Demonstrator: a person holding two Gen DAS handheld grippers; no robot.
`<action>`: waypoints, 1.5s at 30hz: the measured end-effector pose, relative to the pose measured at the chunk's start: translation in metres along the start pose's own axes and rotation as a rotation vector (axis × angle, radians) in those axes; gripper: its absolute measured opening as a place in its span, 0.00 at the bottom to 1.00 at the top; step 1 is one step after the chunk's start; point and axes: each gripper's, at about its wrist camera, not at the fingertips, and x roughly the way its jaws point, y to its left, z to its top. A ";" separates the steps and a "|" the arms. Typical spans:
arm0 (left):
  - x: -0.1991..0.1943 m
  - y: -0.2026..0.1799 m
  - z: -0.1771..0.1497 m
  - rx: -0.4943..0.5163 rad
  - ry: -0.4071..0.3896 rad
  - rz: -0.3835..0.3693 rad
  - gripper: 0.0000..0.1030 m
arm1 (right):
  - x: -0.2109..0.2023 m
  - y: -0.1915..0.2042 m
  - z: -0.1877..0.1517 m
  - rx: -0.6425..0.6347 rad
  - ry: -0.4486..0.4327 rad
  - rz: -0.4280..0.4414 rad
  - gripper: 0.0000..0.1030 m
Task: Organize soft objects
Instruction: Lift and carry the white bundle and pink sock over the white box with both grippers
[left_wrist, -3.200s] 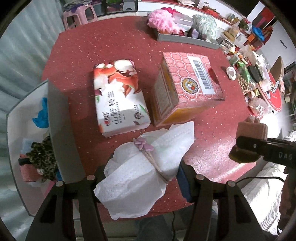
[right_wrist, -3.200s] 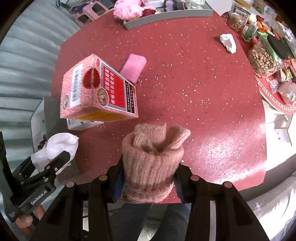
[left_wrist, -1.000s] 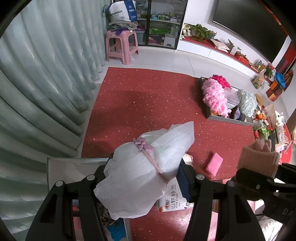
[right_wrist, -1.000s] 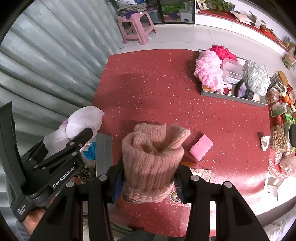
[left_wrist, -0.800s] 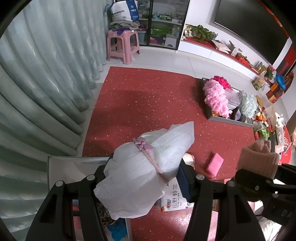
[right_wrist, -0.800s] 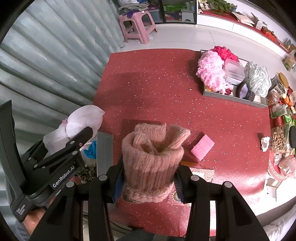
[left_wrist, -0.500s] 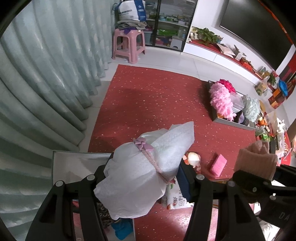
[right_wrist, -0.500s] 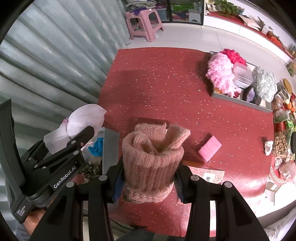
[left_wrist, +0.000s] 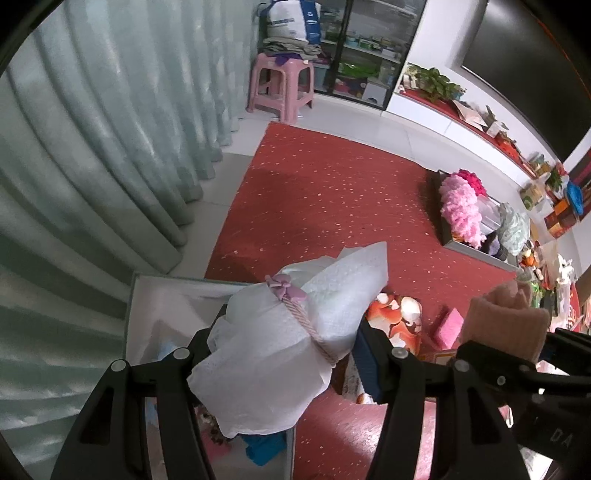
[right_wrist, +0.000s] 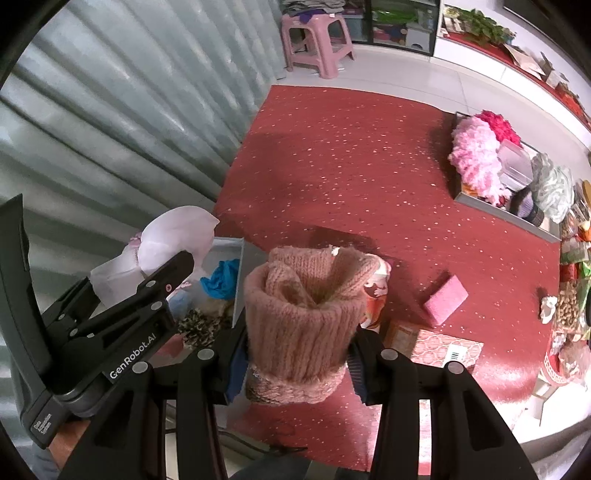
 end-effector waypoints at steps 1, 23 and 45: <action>-0.001 0.003 -0.002 -0.008 0.000 0.001 0.61 | 0.001 0.004 -0.001 -0.008 0.002 0.004 0.45; -0.024 0.071 -0.069 -0.167 0.036 0.060 0.61 | 0.022 0.063 -0.028 -0.127 0.061 0.080 0.46; -0.022 0.134 -0.155 -0.325 0.129 0.121 0.61 | 0.060 0.113 -0.062 -0.220 0.174 0.154 0.46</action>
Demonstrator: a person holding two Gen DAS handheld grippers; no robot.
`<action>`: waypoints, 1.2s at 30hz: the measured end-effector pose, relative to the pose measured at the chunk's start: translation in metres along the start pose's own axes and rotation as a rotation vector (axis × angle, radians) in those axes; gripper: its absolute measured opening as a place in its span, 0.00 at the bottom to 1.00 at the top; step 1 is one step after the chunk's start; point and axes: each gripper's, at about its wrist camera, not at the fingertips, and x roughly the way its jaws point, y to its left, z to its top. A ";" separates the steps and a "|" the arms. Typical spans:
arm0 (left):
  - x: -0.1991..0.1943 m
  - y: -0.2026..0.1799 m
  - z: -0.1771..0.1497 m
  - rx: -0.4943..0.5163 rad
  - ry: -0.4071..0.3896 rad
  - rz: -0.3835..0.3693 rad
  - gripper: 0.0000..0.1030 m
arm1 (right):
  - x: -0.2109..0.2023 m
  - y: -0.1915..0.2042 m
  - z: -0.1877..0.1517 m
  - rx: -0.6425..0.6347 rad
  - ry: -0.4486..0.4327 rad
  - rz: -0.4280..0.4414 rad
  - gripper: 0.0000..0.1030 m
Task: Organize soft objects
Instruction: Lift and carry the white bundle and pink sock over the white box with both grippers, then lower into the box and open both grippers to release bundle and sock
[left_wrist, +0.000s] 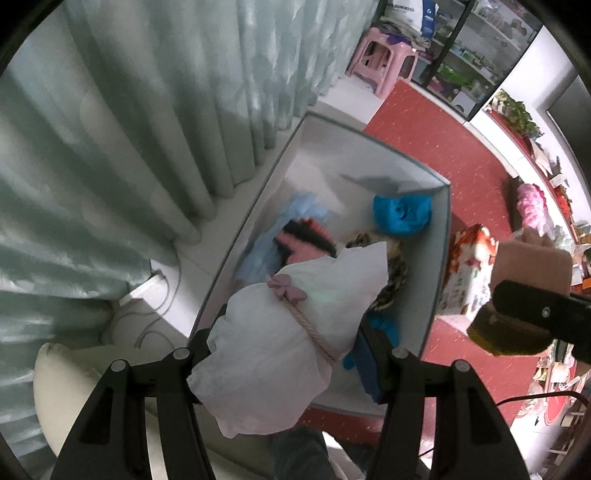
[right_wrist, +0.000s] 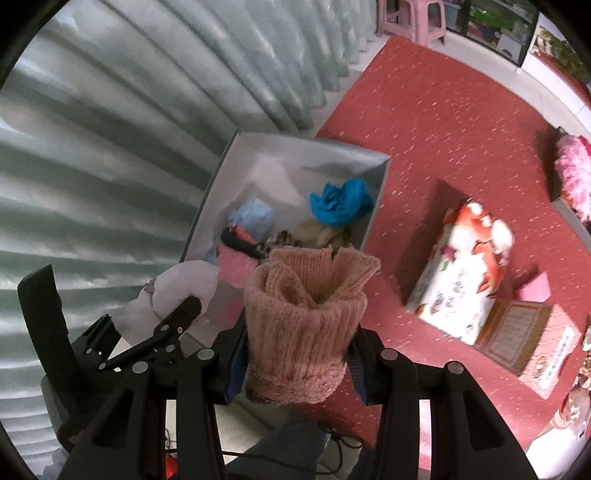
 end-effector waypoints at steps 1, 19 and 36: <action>0.001 0.001 -0.001 -0.002 0.005 0.002 0.61 | 0.003 0.001 -0.001 -0.003 0.006 0.002 0.46; 0.021 -0.001 0.010 0.043 0.051 0.028 0.61 | 0.042 0.014 0.020 -0.015 0.065 0.008 0.46; 0.046 -0.014 0.023 0.084 0.105 -0.002 0.64 | 0.060 0.008 0.050 -0.019 0.066 -0.013 0.46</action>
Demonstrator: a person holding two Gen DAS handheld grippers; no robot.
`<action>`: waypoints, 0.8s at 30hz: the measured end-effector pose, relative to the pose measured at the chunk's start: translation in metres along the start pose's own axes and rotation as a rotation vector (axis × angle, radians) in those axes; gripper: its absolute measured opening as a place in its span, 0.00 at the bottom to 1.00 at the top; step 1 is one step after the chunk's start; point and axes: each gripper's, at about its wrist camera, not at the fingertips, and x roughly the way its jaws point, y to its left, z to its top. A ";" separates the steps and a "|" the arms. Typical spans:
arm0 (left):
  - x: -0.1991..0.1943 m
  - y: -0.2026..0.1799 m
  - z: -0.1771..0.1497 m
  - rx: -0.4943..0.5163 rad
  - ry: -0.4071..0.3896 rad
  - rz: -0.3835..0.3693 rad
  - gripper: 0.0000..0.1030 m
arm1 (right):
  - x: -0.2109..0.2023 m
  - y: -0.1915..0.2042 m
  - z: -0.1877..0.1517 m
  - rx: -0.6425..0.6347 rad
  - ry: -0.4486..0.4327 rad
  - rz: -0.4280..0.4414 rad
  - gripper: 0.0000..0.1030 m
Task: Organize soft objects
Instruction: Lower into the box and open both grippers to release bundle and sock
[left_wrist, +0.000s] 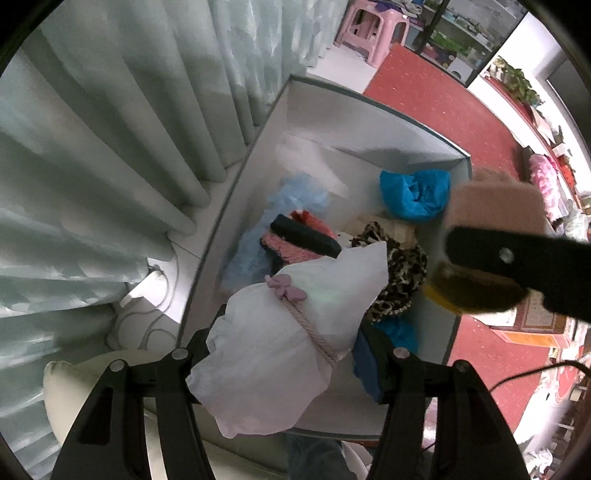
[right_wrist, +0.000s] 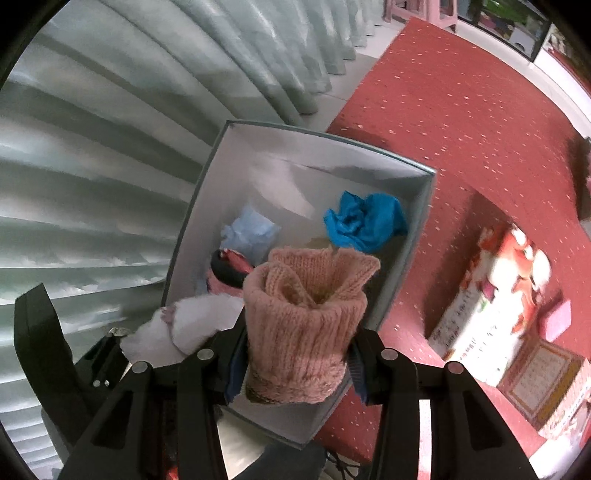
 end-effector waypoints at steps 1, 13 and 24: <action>0.000 0.000 0.000 -0.001 0.000 -0.007 0.68 | 0.003 0.002 0.003 -0.009 0.005 -0.001 0.49; 0.004 -0.004 -0.005 0.039 -0.099 -0.014 1.00 | -0.022 -0.002 -0.002 -0.005 -0.080 0.008 0.99; -0.010 -0.015 -0.018 0.115 -0.127 -0.002 1.00 | -0.063 -0.005 -0.023 -0.004 -0.141 -0.030 0.99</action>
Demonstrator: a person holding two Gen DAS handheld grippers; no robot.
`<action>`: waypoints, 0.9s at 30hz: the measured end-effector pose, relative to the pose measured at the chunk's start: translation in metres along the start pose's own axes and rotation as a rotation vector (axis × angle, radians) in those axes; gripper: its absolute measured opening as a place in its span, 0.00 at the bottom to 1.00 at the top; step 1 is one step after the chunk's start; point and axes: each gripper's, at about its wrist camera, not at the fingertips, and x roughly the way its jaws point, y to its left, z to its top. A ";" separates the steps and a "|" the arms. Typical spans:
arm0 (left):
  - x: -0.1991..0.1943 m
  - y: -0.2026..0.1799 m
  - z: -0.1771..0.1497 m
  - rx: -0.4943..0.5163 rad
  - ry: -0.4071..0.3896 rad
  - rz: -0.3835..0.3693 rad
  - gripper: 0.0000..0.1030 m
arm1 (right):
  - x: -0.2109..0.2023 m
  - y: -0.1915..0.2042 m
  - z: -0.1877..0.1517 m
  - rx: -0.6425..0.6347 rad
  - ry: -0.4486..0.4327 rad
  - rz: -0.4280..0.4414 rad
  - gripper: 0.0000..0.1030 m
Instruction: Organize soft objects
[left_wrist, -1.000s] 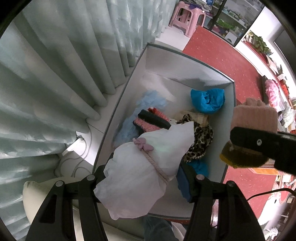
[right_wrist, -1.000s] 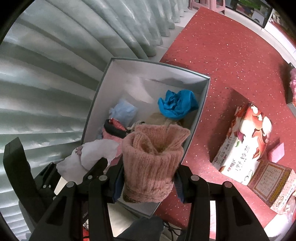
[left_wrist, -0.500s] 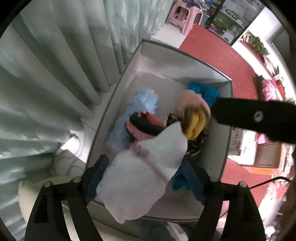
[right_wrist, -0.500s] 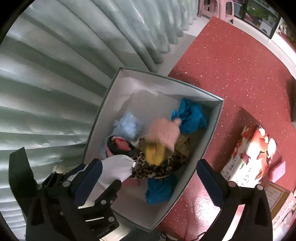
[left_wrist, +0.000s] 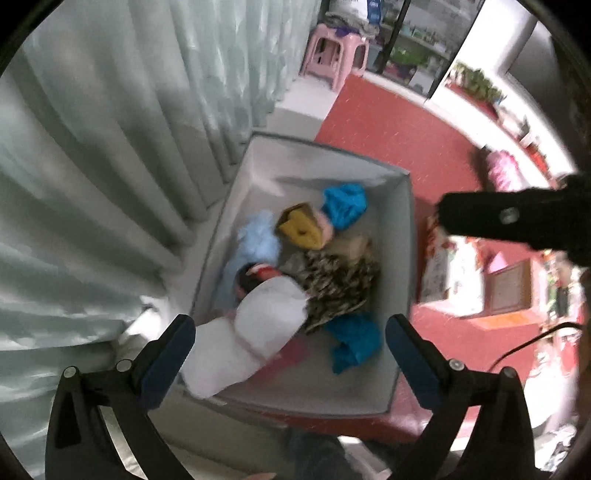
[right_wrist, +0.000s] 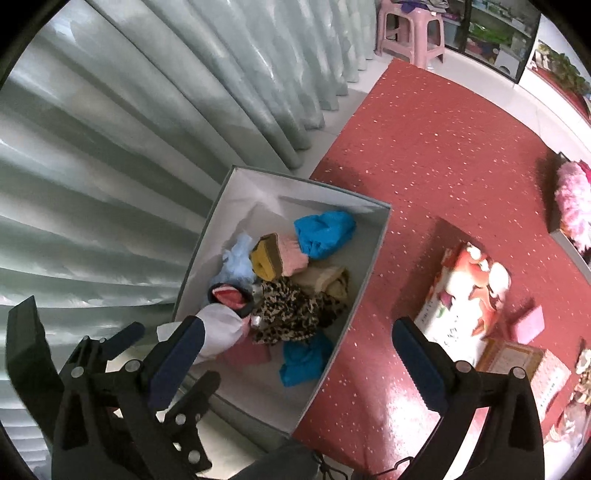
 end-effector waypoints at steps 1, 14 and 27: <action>0.001 -0.001 0.001 0.007 0.007 0.028 1.00 | -0.001 -0.002 -0.002 0.008 0.001 0.002 0.99; -0.005 0.005 -0.014 0.000 0.032 0.097 1.00 | 0.000 0.000 -0.022 0.016 0.030 -0.020 0.99; -0.022 -0.008 -0.013 0.042 0.041 0.134 1.00 | -0.006 -0.004 -0.029 0.036 0.018 -0.014 0.99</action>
